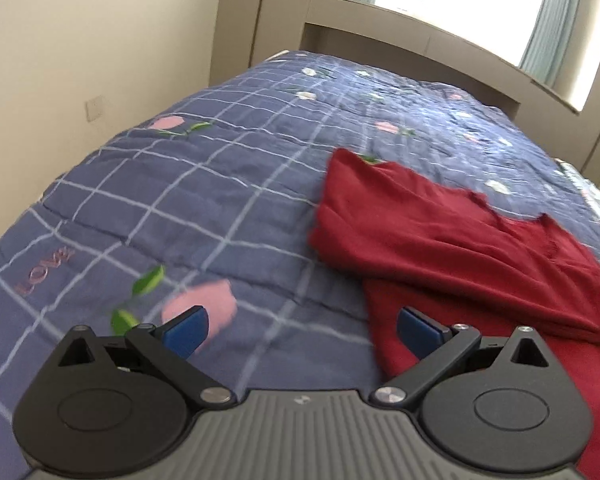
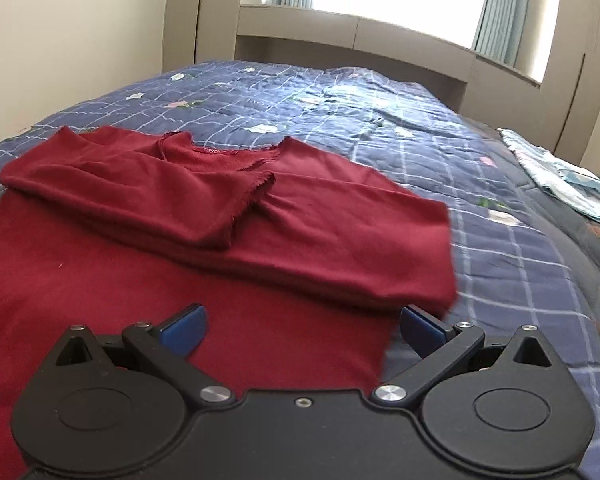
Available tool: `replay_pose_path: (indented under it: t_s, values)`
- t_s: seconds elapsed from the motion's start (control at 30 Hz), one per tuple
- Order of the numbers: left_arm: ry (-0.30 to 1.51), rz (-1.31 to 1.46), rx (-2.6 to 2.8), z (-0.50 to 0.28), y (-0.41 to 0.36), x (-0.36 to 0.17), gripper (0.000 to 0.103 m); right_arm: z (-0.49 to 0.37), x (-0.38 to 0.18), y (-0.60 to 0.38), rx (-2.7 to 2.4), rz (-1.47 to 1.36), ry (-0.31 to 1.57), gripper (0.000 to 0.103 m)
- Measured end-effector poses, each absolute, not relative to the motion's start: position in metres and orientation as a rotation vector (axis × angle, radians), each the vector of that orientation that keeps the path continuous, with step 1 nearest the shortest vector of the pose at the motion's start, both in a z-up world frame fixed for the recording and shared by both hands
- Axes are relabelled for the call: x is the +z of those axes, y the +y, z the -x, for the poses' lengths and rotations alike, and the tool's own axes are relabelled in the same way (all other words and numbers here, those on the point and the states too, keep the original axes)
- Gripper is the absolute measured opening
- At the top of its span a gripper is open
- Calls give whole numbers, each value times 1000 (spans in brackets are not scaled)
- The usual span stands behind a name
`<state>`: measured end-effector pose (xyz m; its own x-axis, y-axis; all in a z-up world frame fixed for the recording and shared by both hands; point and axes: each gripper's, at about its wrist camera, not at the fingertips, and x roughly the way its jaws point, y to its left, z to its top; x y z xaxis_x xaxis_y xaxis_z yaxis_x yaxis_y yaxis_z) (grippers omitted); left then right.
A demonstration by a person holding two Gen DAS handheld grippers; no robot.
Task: Fold small clothes
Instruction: 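Move both grippers to the long side edge of the folded sweater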
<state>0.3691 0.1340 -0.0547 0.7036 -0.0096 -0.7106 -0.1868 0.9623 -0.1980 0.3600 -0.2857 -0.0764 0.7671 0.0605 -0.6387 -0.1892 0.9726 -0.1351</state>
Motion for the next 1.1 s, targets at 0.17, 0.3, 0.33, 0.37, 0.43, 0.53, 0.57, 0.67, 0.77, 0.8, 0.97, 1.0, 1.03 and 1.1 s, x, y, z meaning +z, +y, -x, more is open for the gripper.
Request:
replay_pose_path:
  t_s: [0.17, 0.3, 0.33, 0.37, 0.43, 0.53, 0.57, 0.67, 0.77, 0.8, 0.97, 1.0, 1.03, 1.1]
  values:
    - [774, 271, 33, -337, 116, -41, 103, -314, -65, -294, 179, 227, 638, 102]
    - [789, 222, -9, -315, 99, -42, 103, -274, -63, -292, 222, 275, 623, 102]
    - [796, 212, -17, -310, 95, -45, 103, -266, -64, -291, 226, 285, 625, 102]
    - [807, 201, -23, -305, 91, -47, 103, -257, -66, -291, 231, 297, 631, 102]
    - [828, 190, -30, -294, 86, -52, 103, -240, -69, -290, 241, 323, 648, 102]
    - [844, 159, -42, -274, 80, -58, 103, -215, -73, -292, 240, 347, 657, 102]
    - [841, 137, -43, -267, 79, -59, 103, -207, -73, -295, 237, 345, 658, 102]
    - [833, 56, -56, -247, 73, -60, 103, -185, -72, -304, 220, 323, 664, 102]
    - [834, 13, -66, -230, 69, -62, 103, -165, -72, -311, 210, 301, 674, 102]
    - [832, 10, -71, -225, 70, -62, 103, -160, -71, -312, 208, 302, 674, 102]
    - [827, 20, -97, -202, 73, -55, 103, -133, -64, -309, 229, 322, 606, 102]
    - [823, 19, -105, -198, 73, -54, 103, -129, -60, -307, 248, 322, 582, 102]
    - [821, 16, -112, -194, 72, -53, 103, -125, -57, -303, 268, 328, 562, 102]
    - [817, 4, -130, -185, 68, -52, 103, -118, -53, -292, 315, 354, 527, 102]
